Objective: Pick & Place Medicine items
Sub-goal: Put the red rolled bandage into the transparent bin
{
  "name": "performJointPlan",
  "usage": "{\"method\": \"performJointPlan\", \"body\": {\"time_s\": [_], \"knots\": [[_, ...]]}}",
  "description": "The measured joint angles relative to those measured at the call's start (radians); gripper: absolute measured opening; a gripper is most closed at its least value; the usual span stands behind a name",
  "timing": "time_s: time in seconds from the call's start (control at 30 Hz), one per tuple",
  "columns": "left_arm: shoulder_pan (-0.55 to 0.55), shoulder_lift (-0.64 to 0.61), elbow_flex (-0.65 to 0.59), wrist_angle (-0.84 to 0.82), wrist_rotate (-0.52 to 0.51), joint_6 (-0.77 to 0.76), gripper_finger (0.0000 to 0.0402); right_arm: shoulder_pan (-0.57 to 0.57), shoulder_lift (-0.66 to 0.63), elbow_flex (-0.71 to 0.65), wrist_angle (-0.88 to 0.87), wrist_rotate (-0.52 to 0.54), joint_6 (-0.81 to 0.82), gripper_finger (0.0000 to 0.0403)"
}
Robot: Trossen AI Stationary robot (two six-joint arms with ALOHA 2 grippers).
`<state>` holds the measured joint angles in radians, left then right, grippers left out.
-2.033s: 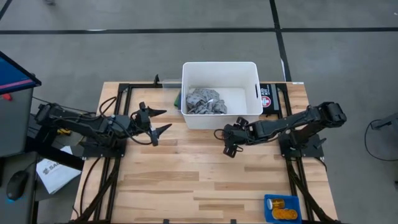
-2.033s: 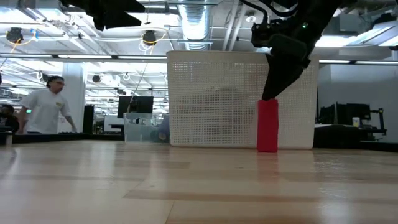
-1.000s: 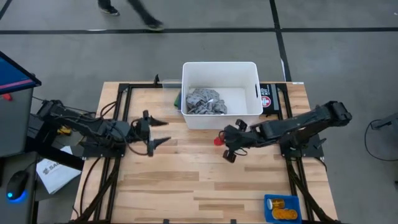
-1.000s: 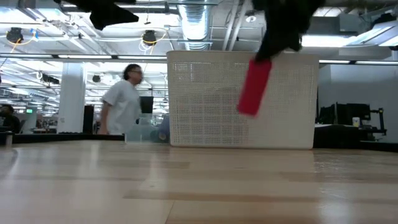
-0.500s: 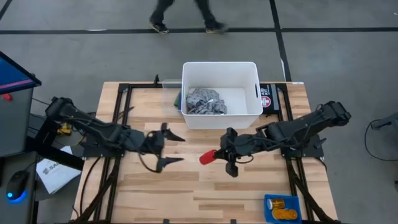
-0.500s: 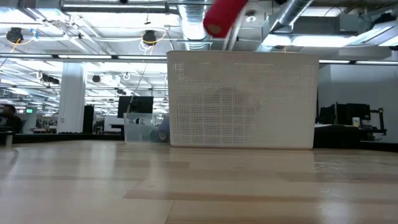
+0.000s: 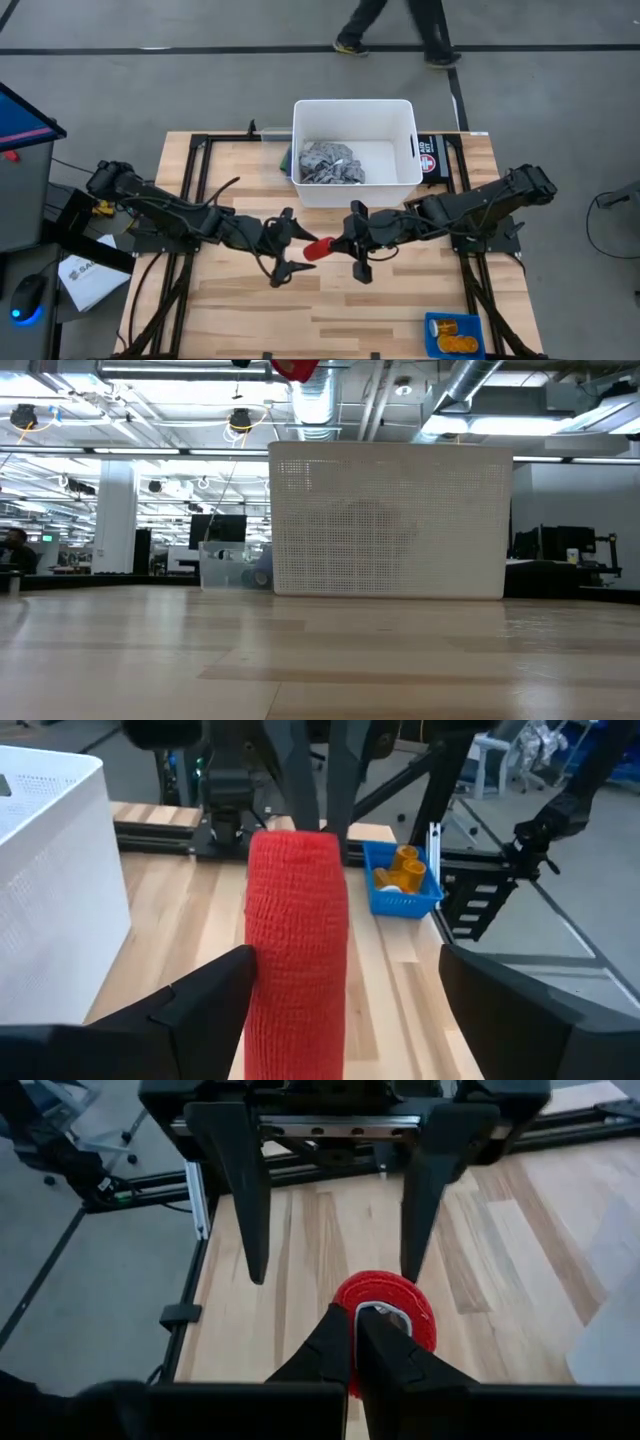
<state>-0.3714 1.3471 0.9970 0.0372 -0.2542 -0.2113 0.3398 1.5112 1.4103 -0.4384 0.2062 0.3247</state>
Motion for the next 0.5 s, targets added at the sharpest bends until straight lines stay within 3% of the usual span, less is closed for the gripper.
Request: {"method": "performJointPlan", "body": {"time_s": [0.5], "knots": [[0.024, 0.005, -0.001, -0.006, 0.003, -0.060, 0.0273, -0.007, 0.000, 0.008, 0.080, -0.019, -0.047, 0.0000]]}}
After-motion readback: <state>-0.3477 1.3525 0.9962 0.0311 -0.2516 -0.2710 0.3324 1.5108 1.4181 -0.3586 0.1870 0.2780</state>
